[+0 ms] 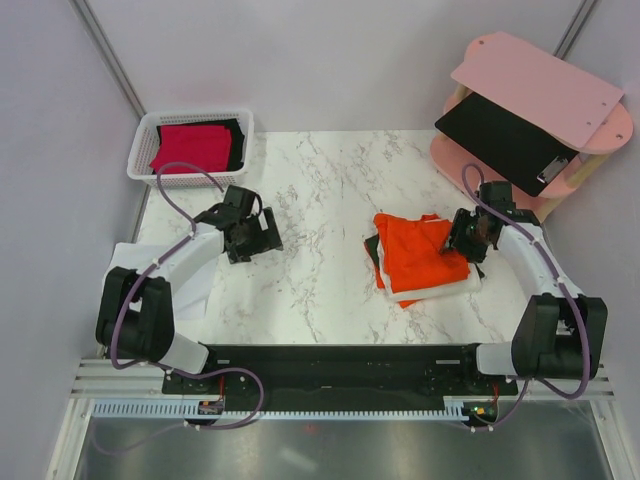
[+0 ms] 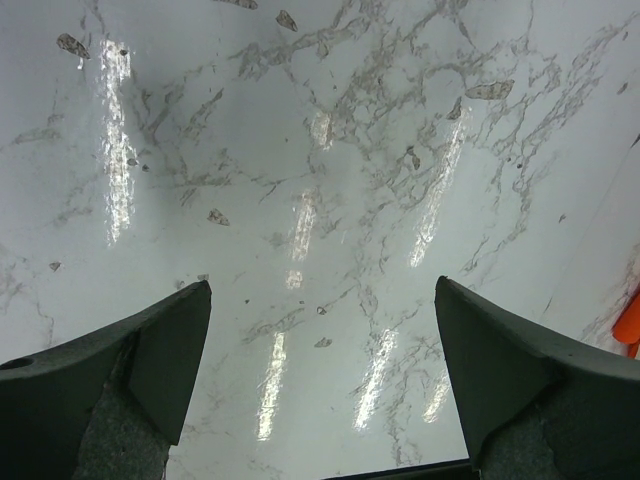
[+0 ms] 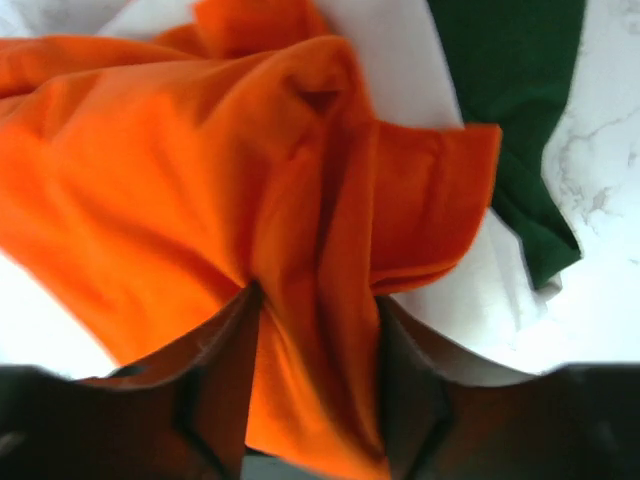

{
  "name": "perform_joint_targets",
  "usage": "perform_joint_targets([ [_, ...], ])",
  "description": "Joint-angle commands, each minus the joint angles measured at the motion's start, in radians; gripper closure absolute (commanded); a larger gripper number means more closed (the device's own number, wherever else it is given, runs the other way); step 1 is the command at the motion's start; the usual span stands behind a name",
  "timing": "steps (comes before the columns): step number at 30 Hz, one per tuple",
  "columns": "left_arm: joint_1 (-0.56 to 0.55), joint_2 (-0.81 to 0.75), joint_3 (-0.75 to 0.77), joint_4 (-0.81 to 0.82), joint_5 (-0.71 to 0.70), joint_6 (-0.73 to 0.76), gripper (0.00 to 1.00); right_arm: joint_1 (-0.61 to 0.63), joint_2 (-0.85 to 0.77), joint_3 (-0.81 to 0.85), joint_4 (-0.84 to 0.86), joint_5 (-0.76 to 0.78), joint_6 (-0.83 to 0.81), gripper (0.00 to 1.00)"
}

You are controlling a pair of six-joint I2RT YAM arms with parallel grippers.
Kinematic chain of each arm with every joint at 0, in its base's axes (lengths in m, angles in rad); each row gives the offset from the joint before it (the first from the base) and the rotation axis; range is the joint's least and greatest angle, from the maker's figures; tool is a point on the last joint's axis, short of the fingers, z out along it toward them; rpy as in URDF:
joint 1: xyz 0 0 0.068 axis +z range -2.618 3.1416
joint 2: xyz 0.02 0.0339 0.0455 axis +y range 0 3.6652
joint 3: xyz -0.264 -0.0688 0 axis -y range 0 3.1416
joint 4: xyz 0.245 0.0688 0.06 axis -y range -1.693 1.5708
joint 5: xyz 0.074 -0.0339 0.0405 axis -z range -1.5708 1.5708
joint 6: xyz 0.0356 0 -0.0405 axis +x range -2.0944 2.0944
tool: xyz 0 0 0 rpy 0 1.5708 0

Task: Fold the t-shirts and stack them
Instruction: Put the neatly folded tshirt into the corner of the board with the right arm

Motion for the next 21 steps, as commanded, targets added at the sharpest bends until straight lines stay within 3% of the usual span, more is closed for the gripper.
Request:
perform_joint_targets([
  [1,-0.030,-0.008,0.015,0.019,0.030,0.042,0.01,-0.005,0.015,-0.005,-0.032,0.109,-0.044,0.34],
  [2,-0.056,-0.010,0.016,0.017,0.025,0.044,0.00,-0.005,-0.004,0.006,-0.032,0.135,-0.044,0.13],
  [3,-0.072,-0.012,0.021,0.019,0.022,0.045,0.00,-0.004,-0.055,0.012,-0.031,0.152,-0.042,0.03],
  [9,-0.283,0.010,0.082,0.051,-0.009,0.029,0.00,-0.004,-0.244,0.101,-0.026,0.247,-0.077,0.02],
  [12,-0.391,0.048,0.125,0.117,0.025,-0.010,0.02,-0.004,-0.255,0.087,0.005,0.179,-0.084,0.02],
  [13,-0.414,0.073,0.147,0.137,0.039,-0.019,0.07,-0.004,-0.248,0.078,0.024,0.143,-0.081,0.02],
  [14,-0.452,0.088,0.159,0.179,0.056,-0.037,0.14,-0.004,-0.240,0.054,0.040,0.094,-0.082,0.10],
  [15,-0.469,0.106,0.173,0.200,0.088,-0.042,0.30,-0.004,-0.225,0.037,0.063,0.056,-0.087,0.21],
  [16,-0.484,0.120,0.206,0.215,0.106,-0.048,0.87,-0.004,-0.219,0.021,0.115,0.021,-0.084,0.75],
  [17,-0.509,0.158,0.225,0.226,0.116,-0.069,0.98,-0.004,-0.211,-0.008,0.142,-0.063,-0.082,1.00],
  [21,-0.552,0.238,0.282,0.360,0.226,-0.128,0.98,-0.004,-0.205,-0.085,0.310,-0.253,-0.023,1.00],
])
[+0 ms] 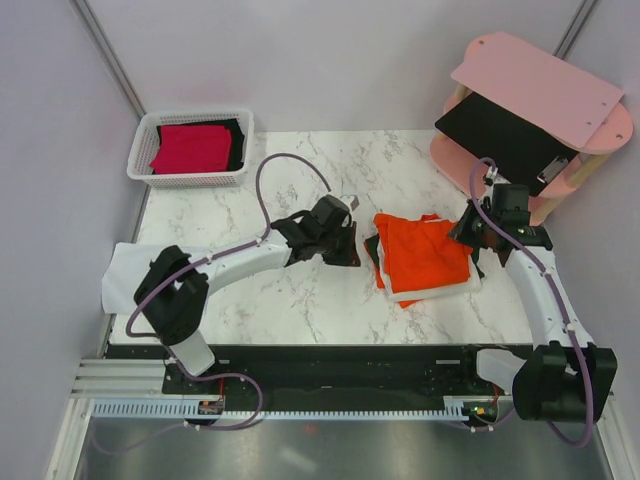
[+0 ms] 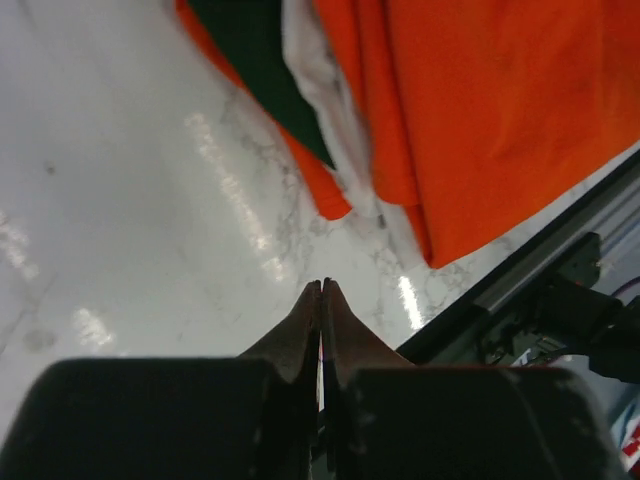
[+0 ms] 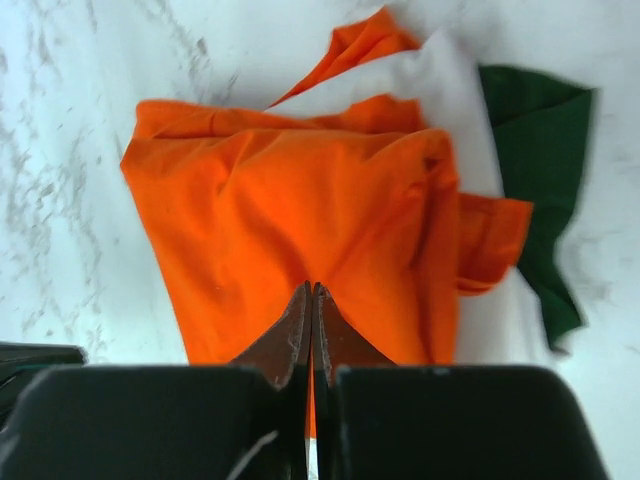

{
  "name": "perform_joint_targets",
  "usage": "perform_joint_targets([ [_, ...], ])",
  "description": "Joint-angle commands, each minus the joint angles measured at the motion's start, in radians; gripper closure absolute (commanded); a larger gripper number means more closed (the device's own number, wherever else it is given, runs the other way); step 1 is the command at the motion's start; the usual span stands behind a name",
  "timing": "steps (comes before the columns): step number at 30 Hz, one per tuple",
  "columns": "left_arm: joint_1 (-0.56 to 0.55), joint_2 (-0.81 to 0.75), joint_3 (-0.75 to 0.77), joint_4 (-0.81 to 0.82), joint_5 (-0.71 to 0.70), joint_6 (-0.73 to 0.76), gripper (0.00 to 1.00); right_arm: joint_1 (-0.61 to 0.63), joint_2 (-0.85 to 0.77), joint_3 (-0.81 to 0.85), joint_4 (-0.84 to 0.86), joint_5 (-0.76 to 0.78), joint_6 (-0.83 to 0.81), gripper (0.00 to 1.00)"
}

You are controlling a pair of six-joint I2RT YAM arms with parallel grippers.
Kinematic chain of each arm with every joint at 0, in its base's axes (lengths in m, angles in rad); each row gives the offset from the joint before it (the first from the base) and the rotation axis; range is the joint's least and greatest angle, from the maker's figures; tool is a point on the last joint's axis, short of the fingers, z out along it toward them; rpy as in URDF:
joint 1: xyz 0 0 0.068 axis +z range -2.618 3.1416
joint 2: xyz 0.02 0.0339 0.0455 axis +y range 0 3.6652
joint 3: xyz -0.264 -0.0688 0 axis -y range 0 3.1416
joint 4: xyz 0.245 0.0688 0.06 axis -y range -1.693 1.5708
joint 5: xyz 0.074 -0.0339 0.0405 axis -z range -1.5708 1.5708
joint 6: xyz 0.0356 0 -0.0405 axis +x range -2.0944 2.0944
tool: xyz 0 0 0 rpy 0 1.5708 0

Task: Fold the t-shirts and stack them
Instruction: Put the neatly folded tshirt into the corner of the board with the right arm

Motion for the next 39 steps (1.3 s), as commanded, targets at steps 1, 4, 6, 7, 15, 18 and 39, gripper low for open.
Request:
perform_joint_targets([
  [1,-0.048,0.078,0.093,0.191,0.127,-0.094,0.98,-0.001,0.011,-0.081,0.239,-0.272,0.056,1.00],
  [4,-0.070,0.147,0.141,0.255,0.166,-0.135,0.98,-0.001,0.043,-0.124,0.339,-0.387,0.099,1.00],
  [6,-0.073,0.187,0.150,0.322,0.211,-0.161,0.98,-0.001,0.063,-0.148,0.427,-0.461,0.123,1.00],
  [7,-0.075,0.202,0.150,0.399,0.225,-0.189,0.98,-0.001,0.069,-0.165,0.448,-0.473,0.143,1.00],
  [15,-0.078,0.406,0.257,0.608,0.391,-0.318,0.98,-0.002,0.184,-0.228,0.557,-0.463,0.179,1.00],
  [18,-0.081,0.448,0.257,0.626,0.402,-0.338,0.98,-0.013,0.236,-0.250,0.580,-0.421,0.168,1.00],
  [39,-0.082,0.336,0.141,0.443,0.310,-0.163,0.98,-0.059,0.402,-0.213,0.669,-0.515,0.153,1.00],
])
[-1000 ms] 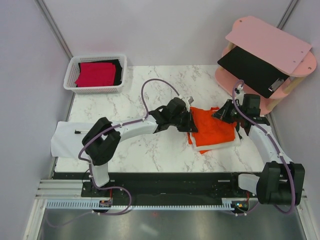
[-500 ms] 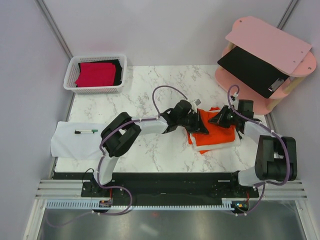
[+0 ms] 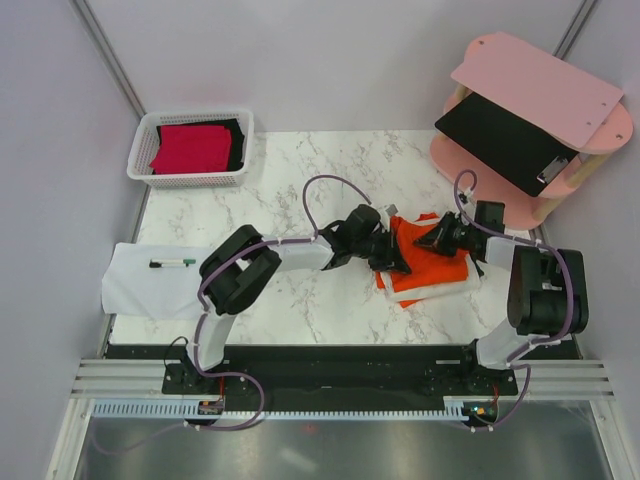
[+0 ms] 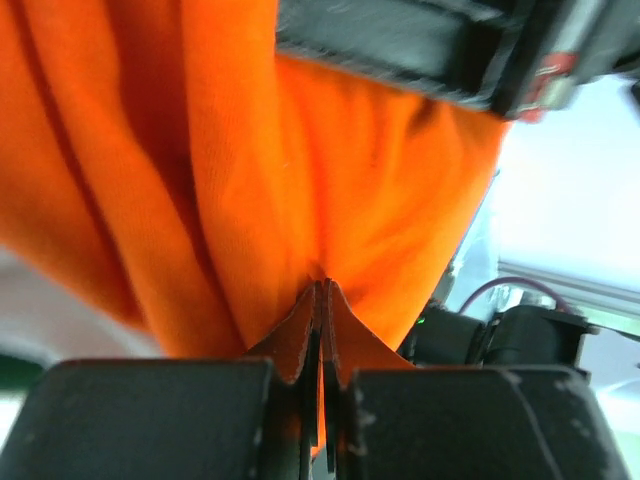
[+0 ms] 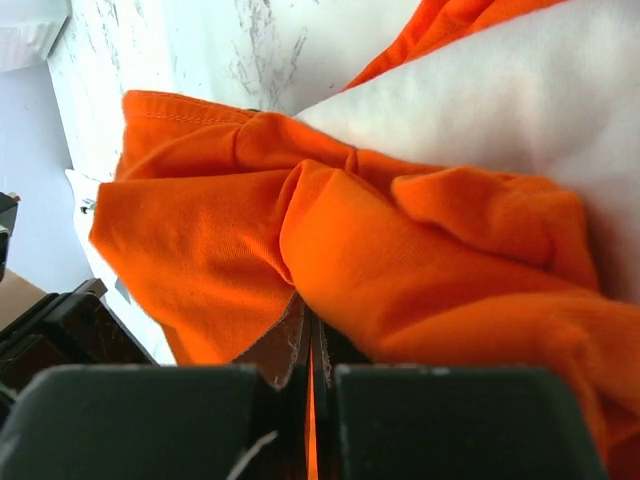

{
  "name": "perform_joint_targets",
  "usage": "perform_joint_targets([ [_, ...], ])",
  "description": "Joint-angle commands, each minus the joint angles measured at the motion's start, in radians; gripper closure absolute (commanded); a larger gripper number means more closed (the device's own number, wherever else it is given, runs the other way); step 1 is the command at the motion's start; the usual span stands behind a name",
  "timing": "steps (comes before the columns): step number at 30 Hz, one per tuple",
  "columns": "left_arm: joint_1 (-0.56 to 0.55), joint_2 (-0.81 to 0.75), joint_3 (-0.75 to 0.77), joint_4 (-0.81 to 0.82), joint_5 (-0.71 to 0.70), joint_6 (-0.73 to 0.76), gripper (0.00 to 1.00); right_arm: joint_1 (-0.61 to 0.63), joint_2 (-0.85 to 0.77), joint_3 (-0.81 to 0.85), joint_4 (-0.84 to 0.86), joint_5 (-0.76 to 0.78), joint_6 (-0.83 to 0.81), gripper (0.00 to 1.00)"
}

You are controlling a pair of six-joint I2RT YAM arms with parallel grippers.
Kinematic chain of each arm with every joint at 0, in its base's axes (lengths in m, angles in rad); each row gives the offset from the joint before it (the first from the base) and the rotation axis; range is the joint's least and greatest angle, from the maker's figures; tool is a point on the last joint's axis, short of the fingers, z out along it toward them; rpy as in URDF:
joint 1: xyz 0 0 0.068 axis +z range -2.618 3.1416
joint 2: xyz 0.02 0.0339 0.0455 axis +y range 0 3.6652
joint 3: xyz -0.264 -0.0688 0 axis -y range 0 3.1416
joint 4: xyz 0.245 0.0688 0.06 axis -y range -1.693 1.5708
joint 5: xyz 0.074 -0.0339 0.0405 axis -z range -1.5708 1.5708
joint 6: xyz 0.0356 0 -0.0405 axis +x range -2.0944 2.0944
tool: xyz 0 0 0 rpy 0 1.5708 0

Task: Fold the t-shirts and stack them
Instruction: Put the neatly folded tshirt into the corner of the board with the right arm

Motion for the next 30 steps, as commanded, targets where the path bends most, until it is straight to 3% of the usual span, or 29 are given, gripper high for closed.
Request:
perform_joint_targets([
  [1,-0.008,-0.161,-0.012,-0.155,-0.058,0.142,0.98,0.006,-0.155,0.061,-0.041,0.036,-0.038,1.00],
  [7,0.027,-0.373,-0.031,-0.373,-0.207,0.256,0.98,0.068,-0.309,0.176,-0.225,0.090,-0.076,1.00],
  [11,0.059,-0.422,-0.039,-0.410,-0.271,0.282,0.98,0.074,-0.358,0.095,-0.213,0.066,-0.027,1.00],
  [22,0.075,-0.103,0.241,-0.386,-0.138,0.225,0.98,0.072,-0.533,-0.166,-0.225,0.099,-0.015,1.00],
  [30,0.095,0.013,0.291,-0.341,-0.117,0.182,0.98,0.072,-0.525,-0.235,-0.221,0.105,-0.036,1.00],
])
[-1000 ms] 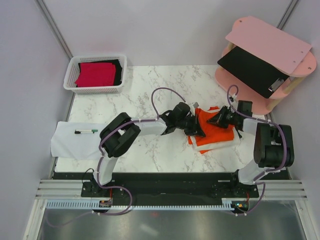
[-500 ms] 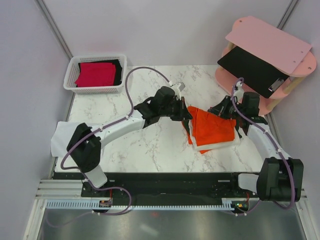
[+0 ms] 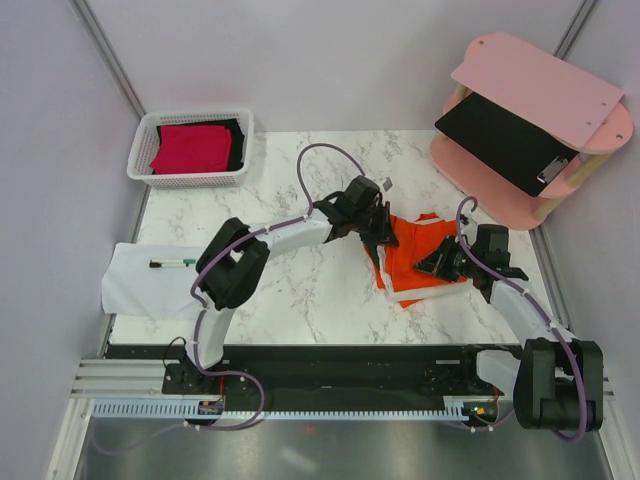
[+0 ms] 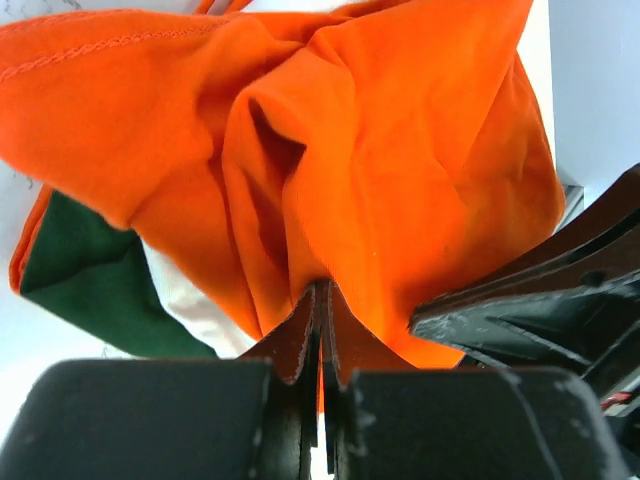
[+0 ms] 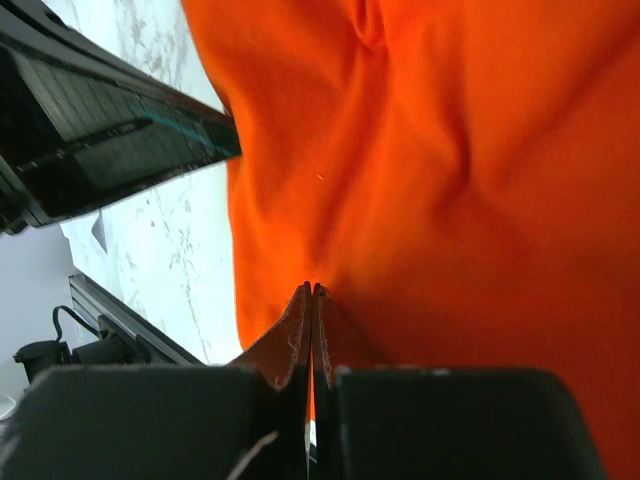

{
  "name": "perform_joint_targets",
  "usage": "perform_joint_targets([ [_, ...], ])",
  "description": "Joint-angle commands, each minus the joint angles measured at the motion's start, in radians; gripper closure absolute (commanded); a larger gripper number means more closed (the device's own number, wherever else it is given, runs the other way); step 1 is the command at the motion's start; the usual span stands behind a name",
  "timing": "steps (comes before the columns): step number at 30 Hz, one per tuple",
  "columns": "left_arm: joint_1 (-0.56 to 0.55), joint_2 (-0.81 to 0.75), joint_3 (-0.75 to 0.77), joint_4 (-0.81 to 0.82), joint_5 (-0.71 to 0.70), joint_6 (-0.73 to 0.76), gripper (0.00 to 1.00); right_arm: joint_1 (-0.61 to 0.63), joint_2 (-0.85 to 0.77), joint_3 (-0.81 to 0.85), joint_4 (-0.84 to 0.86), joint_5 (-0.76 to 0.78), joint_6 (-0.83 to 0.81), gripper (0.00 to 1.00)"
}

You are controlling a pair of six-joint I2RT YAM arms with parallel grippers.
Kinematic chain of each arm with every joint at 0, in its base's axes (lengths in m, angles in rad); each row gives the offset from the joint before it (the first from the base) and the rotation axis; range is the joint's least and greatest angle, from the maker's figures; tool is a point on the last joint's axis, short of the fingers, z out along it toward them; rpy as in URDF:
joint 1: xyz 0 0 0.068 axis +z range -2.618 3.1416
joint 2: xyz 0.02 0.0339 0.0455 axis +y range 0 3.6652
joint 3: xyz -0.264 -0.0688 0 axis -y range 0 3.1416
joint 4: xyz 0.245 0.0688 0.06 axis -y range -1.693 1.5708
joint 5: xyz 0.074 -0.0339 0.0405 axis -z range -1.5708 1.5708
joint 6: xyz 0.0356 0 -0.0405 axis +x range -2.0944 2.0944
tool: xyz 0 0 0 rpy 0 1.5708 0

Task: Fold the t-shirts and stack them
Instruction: Put the neatly folded tshirt into the corner of the board with the right arm

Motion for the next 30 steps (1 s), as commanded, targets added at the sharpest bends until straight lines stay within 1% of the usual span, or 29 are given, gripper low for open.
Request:
perform_joint_targets([
  [1,0.022,0.035,0.036,0.057,0.044,-0.042,0.98,-0.002,0.001,-0.034,0.025,0.018,-0.029,1.00],
  [3,0.031,0.043,0.024,0.071,0.044,-0.051,0.98,-0.002,0.010,-0.049,0.021,0.034,-0.043,1.00],
  [8,0.056,0.016,-0.067,0.085,0.023,-0.056,0.98,-0.004,0.039,-0.073,-0.008,0.110,-0.047,1.00],
  [10,0.064,0.000,-0.111,0.098,0.020,-0.061,0.98,-0.004,0.056,-0.075,-0.013,0.126,-0.043,1.00],
  [13,0.073,-0.017,-0.136,0.103,0.027,-0.059,0.98,-0.002,0.065,-0.058,-0.034,0.144,-0.052,1.00],
  [16,0.078,-0.043,-0.146,0.102,0.044,-0.044,0.98,-0.002,0.043,-0.018,-0.057,0.127,-0.075,1.00],
  [18,0.078,-0.101,-0.160,0.096,0.041,-0.016,0.98,-0.002,0.004,0.044,-0.085,0.127,-0.089,1.00],
  [20,0.078,-0.156,-0.180,0.042,0.003,0.030,0.98,-0.001,-0.029,0.125,-0.134,0.130,-0.106,1.00],
  [21,0.079,-0.214,-0.182,0.014,-0.019,0.045,0.98,-0.001,-0.036,0.153,-0.146,0.133,-0.109,1.00],
  [23,0.087,-0.267,-0.197,-0.071,-0.077,0.090,0.98,0.011,-0.031,0.230,-0.171,0.133,-0.112,1.00],
  [26,0.114,-0.365,-0.222,-0.180,-0.135,0.130,0.98,0.048,0.028,0.322,-0.185,0.150,-0.113,1.00],
  [27,0.125,-0.385,-0.241,-0.203,-0.154,0.137,0.98,0.112,0.048,0.342,-0.185,0.167,-0.113,1.00],
  [29,0.157,-0.438,-0.261,-0.260,-0.166,0.153,0.98,0.180,0.122,0.405,-0.191,0.237,-0.126,1.00],
  [30,0.168,-0.452,-0.292,-0.271,-0.175,0.153,0.98,0.253,0.148,0.426,-0.195,0.257,-0.127,1.00],
])
